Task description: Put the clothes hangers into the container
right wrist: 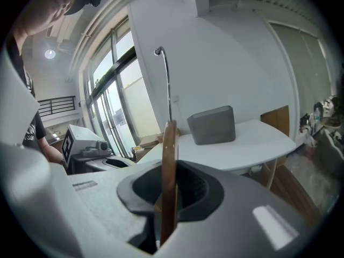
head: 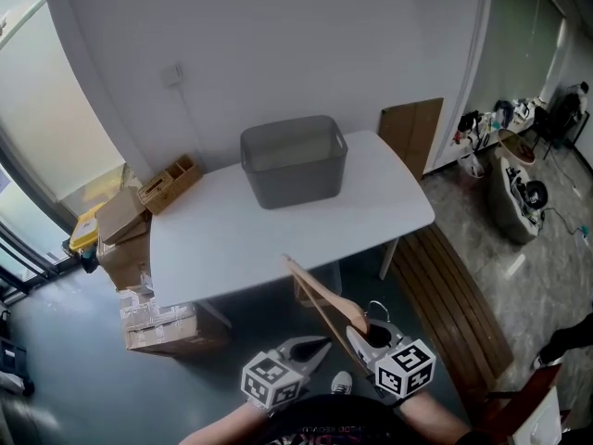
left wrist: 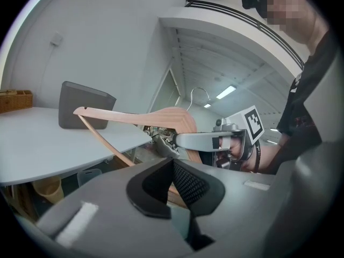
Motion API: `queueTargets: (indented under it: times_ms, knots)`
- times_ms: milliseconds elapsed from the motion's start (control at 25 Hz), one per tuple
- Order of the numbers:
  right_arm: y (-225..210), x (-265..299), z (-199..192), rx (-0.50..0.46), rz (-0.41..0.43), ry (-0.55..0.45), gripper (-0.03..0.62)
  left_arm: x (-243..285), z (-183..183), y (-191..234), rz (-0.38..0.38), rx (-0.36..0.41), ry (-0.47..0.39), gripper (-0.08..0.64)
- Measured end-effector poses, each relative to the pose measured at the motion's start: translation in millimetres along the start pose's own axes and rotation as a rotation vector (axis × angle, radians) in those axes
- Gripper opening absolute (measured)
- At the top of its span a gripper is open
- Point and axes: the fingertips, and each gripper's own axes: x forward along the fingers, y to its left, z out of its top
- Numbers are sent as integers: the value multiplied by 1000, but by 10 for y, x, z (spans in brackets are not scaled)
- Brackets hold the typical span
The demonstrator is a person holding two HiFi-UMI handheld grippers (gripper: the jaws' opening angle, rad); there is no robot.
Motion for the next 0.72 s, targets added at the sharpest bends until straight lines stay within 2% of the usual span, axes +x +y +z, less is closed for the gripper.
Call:
queueTargets:
  times_ms: [320,720]
  knots:
    - [-448,-229,90,-16,36,-1,57,447,183,-137,61,17,-25,5]
    - [-738,-239,165,-9,50,2,57,604,400,-9,128,6,-64,5]
